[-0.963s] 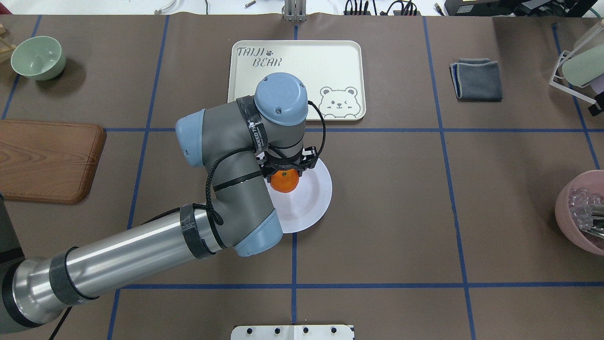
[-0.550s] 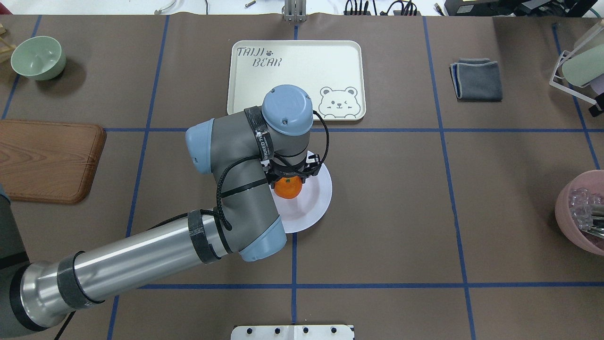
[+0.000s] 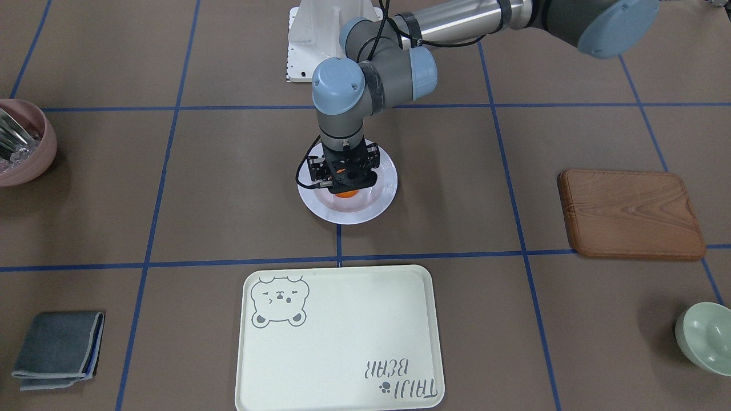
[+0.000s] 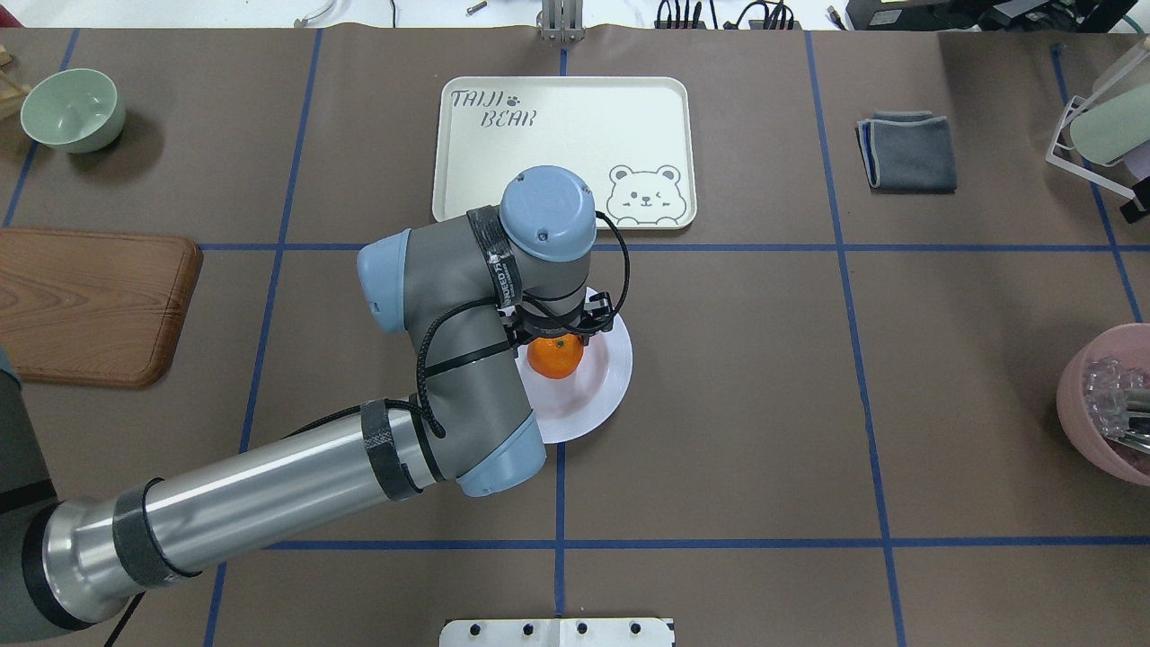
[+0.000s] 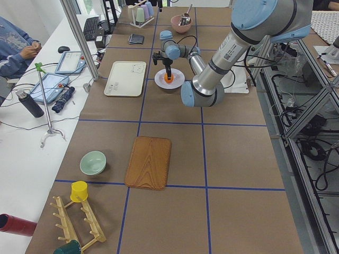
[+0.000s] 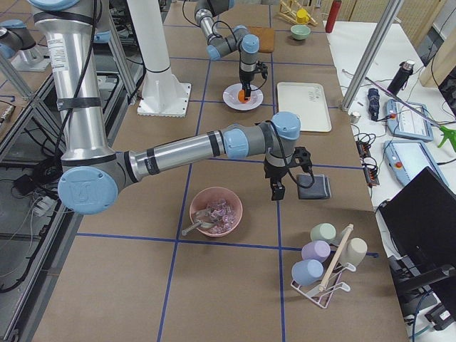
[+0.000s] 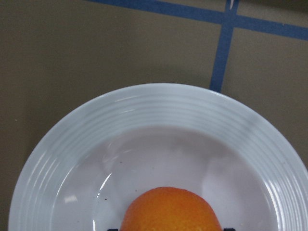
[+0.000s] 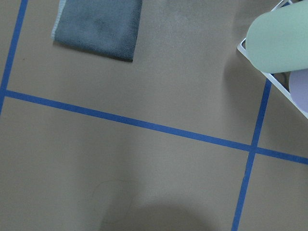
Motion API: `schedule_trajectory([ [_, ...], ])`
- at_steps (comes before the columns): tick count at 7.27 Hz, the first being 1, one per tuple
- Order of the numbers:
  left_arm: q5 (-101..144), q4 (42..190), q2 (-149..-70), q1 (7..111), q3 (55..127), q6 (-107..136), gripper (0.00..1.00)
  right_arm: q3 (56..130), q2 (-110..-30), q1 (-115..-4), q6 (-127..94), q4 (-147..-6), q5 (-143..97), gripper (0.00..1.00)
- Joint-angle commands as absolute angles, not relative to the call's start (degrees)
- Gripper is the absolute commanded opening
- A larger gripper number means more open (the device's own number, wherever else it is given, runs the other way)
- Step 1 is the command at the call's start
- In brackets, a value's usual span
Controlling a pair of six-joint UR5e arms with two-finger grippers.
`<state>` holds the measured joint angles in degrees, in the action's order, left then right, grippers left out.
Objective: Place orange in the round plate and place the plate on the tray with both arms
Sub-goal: 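Lower the orange onto the plate and open the left gripper, then withdraw the left gripper while the right gripper reaches toward the plate rim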
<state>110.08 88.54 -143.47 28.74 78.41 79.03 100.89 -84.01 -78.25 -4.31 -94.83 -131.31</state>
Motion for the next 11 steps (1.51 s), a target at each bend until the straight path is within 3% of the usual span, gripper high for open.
schedule_trajectory([
  [1, 109.60, 88.24, -143.18, 28.83, 79.97, 78.93, 0.98, 100.90, -83.67, -78.05, -4.65, -94.75, -131.31, 1.00],
  [2, 109.60, 87.72, -141.87, 29.52, 83.72, 78.66, 0.98, 100.99, -83.50, -76.13, -8.40, -93.01, -131.48, 1.00],
  [5, 114.57, 87.45, -128.54, 37.40, 101.65, 72.98, 0.98, 100.28, -83.50, -64.90, -36.04, -74.76, -131.31, 1.00],
  [8, 120.75, 86.41, -119.73, 48.74, 105.11, 57.46, 0.98, 99.76, -79.30, -53.04, -60.21, -62.26, -130.70, 1.00],
  [11, 126.20, 84.73, -114.36, 60.09, 104.77, 39.78, 0.98, 97.74, -71.22, -44.23, -73.28, -60.03, -130.78, 1.00],
])
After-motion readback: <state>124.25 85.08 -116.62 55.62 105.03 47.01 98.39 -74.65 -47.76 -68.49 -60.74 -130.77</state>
